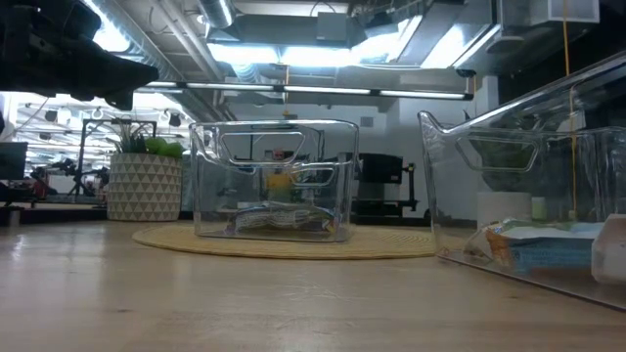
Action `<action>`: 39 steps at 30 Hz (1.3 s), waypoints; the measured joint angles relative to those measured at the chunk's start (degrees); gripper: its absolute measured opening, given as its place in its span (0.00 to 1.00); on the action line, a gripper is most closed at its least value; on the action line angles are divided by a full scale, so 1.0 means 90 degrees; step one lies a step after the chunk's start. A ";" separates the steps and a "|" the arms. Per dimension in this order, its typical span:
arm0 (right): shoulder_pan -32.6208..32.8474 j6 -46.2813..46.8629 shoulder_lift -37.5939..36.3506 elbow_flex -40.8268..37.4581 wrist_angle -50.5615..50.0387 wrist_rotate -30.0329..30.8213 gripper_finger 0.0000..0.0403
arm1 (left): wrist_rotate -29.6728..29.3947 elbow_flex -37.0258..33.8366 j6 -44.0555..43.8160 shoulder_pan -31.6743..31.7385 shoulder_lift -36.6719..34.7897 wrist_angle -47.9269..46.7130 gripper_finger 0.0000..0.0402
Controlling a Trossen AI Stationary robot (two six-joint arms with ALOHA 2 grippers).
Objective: Pick and place Granola Bars by type
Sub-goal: Put the red granola bar pack into the bottom right transparent bin
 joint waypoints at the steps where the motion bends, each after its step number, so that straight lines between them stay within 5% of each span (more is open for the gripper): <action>1: 0.0186 0.0224 0.0170 0.0000 0.0000 0.0017 0.03 | -0.0001 0.0000 0.0000 0.0002 0.0001 0.0000 0.00; 11: 0.1678 0.1756 0.1907 -0.0005 0.0015 0.0016 0.03 | 0.0000 0.0000 0.0000 0.0001 0.0002 0.0000 0.00; 19: 0.2142 0.1900 0.2853 -0.0005 0.0211 0.0027 0.03 | 0.0002 0.0000 0.0000 0.0002 0.0002 0.0000 0.00; 39: 0.1812 -0.1484 0.3858 -0.0070 0.1397 0.0215 0.03 | 0.0000 0.0000 0.0000 0.0001 0.0002 0.0000 0.00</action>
